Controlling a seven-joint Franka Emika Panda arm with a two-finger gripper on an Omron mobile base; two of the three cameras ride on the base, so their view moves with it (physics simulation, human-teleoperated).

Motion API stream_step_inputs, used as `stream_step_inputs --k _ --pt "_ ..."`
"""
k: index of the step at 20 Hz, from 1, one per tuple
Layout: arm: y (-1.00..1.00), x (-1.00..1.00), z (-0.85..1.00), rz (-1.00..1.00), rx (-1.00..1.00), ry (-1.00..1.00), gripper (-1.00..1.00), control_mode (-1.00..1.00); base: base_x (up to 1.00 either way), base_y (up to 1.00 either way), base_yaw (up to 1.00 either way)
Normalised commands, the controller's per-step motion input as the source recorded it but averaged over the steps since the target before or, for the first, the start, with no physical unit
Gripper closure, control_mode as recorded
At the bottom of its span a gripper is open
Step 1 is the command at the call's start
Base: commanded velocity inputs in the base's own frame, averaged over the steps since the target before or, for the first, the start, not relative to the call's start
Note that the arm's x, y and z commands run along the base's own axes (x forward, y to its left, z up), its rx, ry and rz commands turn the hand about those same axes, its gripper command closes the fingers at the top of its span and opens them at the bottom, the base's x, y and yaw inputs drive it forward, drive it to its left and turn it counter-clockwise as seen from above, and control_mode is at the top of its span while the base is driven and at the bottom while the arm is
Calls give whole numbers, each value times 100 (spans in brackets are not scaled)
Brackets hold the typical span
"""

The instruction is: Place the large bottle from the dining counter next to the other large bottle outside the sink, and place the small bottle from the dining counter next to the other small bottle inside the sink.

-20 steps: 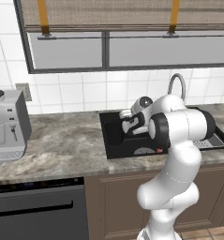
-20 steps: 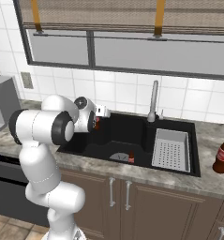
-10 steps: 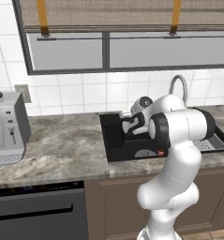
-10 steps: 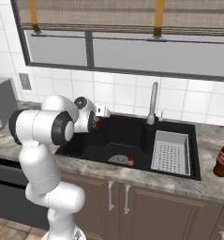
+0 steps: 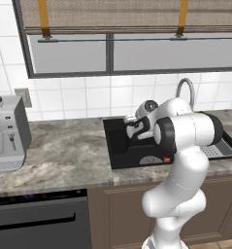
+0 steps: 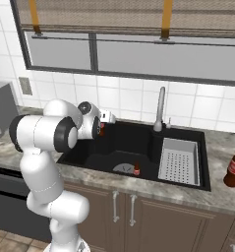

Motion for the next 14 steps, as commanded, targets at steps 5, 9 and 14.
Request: stream_step_inputs --k 5,9,14 --pt "0 0 0 0 0 0 100 100 18 -3 0" --pt "0 0 0 0 0 0 100 100 9 -3 0" --pt "-1 0 0 0 1 0 100 -100 1 -1 0"
